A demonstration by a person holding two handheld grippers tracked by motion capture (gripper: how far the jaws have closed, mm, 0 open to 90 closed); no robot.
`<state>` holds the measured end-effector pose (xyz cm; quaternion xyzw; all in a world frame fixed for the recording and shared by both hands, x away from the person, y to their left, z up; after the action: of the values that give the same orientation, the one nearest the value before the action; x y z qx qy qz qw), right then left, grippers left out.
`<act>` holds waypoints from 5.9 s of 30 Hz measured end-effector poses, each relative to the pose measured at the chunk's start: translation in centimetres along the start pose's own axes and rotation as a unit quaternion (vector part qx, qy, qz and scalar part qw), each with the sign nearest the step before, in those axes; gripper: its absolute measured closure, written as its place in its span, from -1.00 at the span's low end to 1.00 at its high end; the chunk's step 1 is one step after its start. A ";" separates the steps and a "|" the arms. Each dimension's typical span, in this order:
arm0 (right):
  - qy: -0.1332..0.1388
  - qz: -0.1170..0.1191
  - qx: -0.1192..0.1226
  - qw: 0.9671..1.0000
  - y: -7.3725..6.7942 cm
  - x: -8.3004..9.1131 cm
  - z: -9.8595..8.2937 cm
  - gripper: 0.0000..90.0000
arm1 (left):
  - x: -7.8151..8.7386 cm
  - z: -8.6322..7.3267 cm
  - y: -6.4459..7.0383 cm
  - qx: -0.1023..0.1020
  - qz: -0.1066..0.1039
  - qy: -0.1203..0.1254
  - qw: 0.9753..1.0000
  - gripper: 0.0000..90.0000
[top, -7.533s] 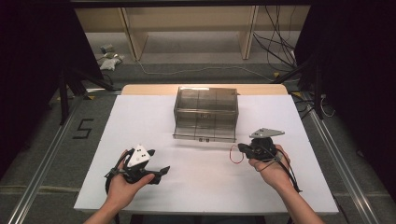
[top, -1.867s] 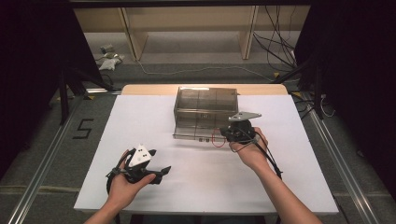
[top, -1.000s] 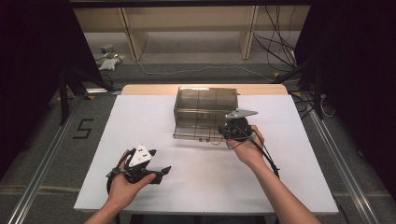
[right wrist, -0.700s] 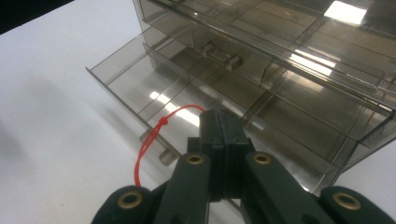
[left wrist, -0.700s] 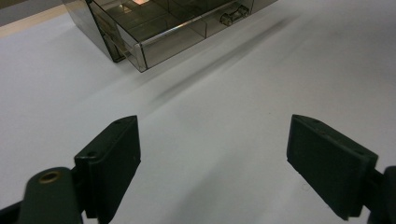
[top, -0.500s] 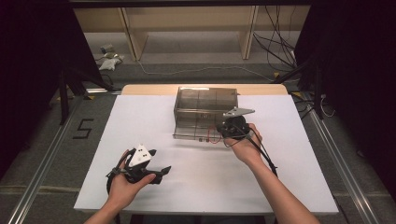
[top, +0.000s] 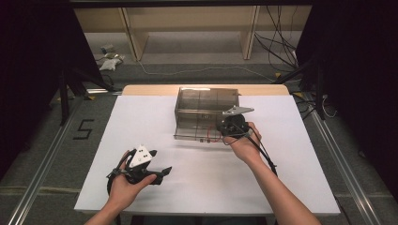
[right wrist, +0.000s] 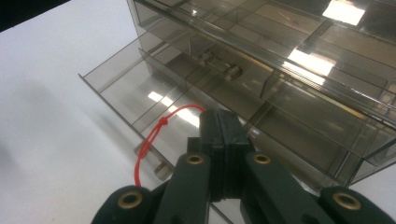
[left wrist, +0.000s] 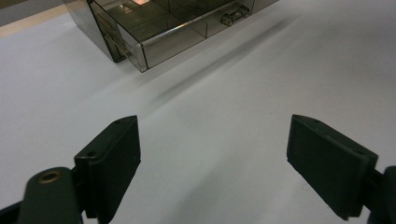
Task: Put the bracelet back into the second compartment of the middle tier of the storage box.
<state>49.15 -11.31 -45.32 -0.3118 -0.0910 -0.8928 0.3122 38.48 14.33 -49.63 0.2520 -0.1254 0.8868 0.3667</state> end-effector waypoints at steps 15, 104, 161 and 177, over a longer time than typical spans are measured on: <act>0.001 -0.001 0.001 1.000 0.1 -0.4 0.4 1.00 | 0.0 0.0 0.0 0.001 0.000 0.001 1.000 -0.61; -0.023 -0.030 0.025 0.999 0.0 -4.3 0.9 1.00 | -0.1 0.0 0.1 0.001 -0.002 0.001 1.000 -0.61; -0.063 -0.014 0.033 0.997 -0.4 -5.8 -0.3 0.97 | 0.0 0.1 0.1 -0.002 -0.002 0.004 1.000 -0.61; -0.064 -0.024 0.029 0.997 -0.1 -5.9 -0.4 0.70 | 0.1 0.2 0.1 0.000 -0.001 0.008 1.000 -0.61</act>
<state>52.50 -8.45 -49.20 -0.3569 -0.1435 -0.8752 0.2934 38.43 14.29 -49.37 0.2457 -0.1218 0.8881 0.3688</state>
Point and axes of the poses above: each handheld gripper's, and its own axes: x roughly backward along the jaws, z roughly out of its top, y roughly to its right, the point moved 6 cm from there along -x, roughly forward along the jaws
